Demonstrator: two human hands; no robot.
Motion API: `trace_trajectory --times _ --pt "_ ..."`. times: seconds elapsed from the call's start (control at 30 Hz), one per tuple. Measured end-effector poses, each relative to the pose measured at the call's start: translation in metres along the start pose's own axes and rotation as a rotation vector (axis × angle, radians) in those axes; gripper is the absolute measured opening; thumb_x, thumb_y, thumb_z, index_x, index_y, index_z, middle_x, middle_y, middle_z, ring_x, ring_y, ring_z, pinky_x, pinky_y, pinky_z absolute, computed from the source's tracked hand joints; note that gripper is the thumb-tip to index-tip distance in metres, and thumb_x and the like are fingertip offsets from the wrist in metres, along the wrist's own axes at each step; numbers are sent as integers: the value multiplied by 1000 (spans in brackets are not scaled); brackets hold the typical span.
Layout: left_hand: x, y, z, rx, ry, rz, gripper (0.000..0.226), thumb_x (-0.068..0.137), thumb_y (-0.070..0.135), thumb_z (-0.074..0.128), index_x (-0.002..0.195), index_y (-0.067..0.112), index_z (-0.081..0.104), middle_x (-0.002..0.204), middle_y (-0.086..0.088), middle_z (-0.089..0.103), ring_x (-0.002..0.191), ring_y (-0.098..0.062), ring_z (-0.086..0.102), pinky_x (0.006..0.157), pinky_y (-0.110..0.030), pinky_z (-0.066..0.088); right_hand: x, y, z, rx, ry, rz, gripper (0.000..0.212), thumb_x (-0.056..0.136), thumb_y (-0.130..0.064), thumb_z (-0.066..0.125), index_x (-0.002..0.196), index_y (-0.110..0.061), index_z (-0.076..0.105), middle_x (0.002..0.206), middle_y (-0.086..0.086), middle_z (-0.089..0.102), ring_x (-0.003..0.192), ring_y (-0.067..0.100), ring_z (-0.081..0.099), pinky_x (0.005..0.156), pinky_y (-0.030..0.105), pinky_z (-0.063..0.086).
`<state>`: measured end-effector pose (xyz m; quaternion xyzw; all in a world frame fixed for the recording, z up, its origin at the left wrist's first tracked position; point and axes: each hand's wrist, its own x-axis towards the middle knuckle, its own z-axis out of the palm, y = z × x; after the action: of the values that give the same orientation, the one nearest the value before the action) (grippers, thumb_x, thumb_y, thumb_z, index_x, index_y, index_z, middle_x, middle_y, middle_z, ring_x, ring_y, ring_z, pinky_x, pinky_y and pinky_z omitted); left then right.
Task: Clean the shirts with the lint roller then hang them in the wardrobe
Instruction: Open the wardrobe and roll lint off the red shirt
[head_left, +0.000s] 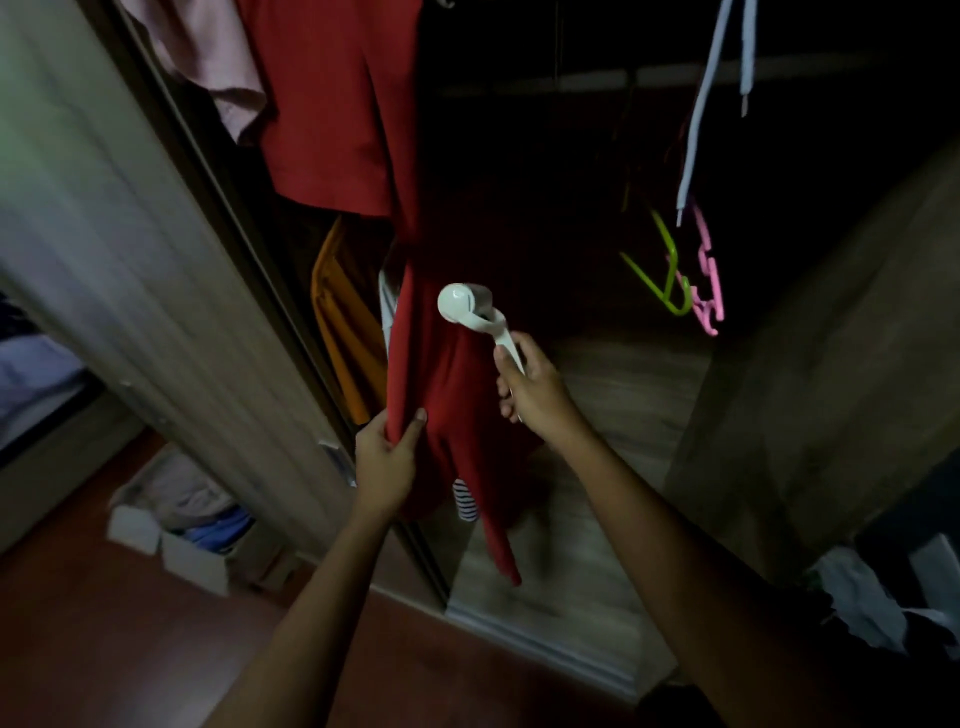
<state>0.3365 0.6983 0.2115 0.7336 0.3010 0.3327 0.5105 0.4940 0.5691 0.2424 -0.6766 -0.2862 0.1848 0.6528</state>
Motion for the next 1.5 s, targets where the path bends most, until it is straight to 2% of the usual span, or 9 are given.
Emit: trace_trajectory --times 0.1,0.23,0.37,0.57,0.8,0.97,1.07,1.3,1.5 --pt "2 4 -12 -6 11 0 22 96 28 66 77 18 64 67 -1 64 63 -22 60 60 -44 52 6 32 9 -64 -59 28 24 100 -49 47 123 -43 51 68 -2 52 48 10 49 42 22 38" --pt "10 3 -26 18 40 36 20 94 27 67 79 13 67 69 -4 64 66 -18 58 61 -45 51 -19 101 25 -134 -101 58 27 100 -49 47 126 -41 53 75 -22 59 61 -6 53 60 20 39" --pt "14 5 -30 39 46 36 21 96 21 67 75 16 65 67 -2 63 62 -16 56 57 -38 47 -35 121 26 -227 -198 40 24 102 -42 47 121 -32 58 101 -11 66 88 -7 60 75 15 44" --pt "16 9 -35 24 43 33 20 96 16 65 77 19 66 61 9 63 52 -1 55 50 -22 46 25 71 8 -116 41 -128 15 101 -26 56 111 -17 63 89 -7 62 73 -1 54 71 20 42" --pt "21 16 -50 13 13 -20 23 97 18 65 74 20 61 52 12 59 44 2 51 44 -17 41 50 44 6 -65 91 -191 15 100 -38 52 108 -28 60 73 -13 54 63 4 52 61 25 43" --pt "26 24 -63 25 -2 11 20 96 16 66 83 1 67 70 -11 64 63 -18 56 57 -34 48 4 129 38 -163 -65 -61 17 99 -28 58 111 -18 63 93 -9 64 80 0 58 79 25 43" --pt "27 25 -67 45 12 8 23 96 18 66 90 -4 67 75 -15 65 67 -21 57 59 -38 49 -15 144 47 -198 -171 8 17 100 -31 57 110 -18 63 81 -13 60 70 -8 55 70 22 41" --pt "25 39 -77 91 26 -2 16 96 17 66 83 8 66 75 -12 63 66 -19 55 50 -25 47 34 43 33 -29 81 -156 11 100 -29 56 105 -21 61 75 -10 56 60 -1 50 61 19 41" --pt "25 45 -84 137 -11 12 33 98 21 64 100 -12 63 84 -22 66 74 -27 58 67 -60 54 29 44 53 -17 72 -123 15 102 -34 50 113 -24 54 74 -8 54 57 5 49 54 20 40"
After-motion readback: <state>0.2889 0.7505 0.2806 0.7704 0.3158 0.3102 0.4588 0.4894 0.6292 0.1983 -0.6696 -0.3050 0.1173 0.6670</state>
